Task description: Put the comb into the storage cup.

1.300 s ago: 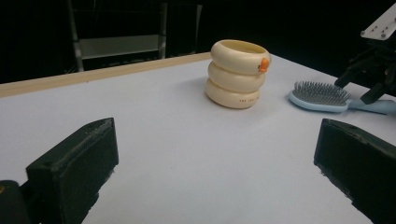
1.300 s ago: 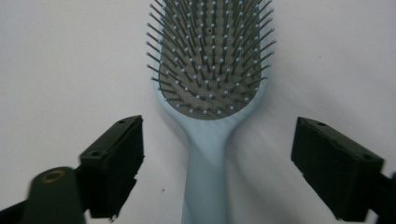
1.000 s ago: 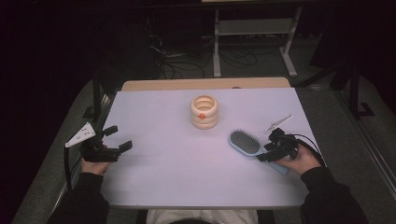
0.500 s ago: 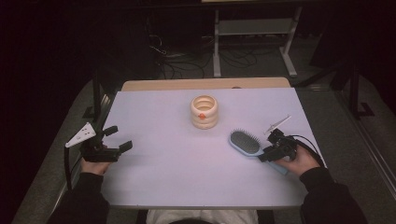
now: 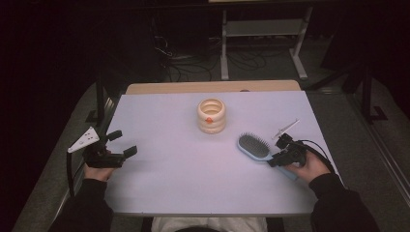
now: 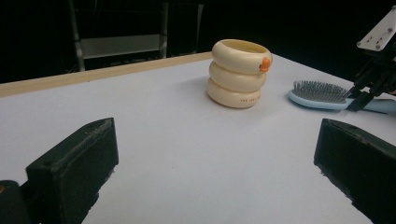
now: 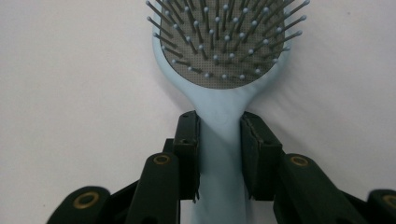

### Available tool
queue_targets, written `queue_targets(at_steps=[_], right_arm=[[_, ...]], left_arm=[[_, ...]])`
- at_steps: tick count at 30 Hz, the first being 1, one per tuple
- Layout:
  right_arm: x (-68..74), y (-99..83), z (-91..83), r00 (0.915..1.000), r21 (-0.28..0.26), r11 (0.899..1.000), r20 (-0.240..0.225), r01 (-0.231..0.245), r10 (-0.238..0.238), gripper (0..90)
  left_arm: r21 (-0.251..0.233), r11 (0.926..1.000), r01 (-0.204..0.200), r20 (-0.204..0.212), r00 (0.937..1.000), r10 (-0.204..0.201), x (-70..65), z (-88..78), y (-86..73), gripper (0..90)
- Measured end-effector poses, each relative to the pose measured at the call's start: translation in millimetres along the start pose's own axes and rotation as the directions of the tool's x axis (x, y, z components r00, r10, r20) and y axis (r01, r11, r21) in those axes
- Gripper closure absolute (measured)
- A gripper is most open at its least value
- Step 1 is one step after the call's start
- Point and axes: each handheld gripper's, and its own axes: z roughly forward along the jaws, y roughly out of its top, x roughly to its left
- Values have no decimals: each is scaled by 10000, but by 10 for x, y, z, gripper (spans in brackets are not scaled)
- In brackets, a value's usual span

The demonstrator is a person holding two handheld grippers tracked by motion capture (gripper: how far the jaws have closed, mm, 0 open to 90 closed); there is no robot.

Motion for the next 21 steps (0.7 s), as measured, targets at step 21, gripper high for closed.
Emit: queue_targets(at_steps=[21], right_arm=[[48, 61, -195, 9995, -794, 9964, 176, 291, -278, 684]], left_arm=[[8, 10000, 14, -4, 10000, -14, -1, 2, -1, 0]])
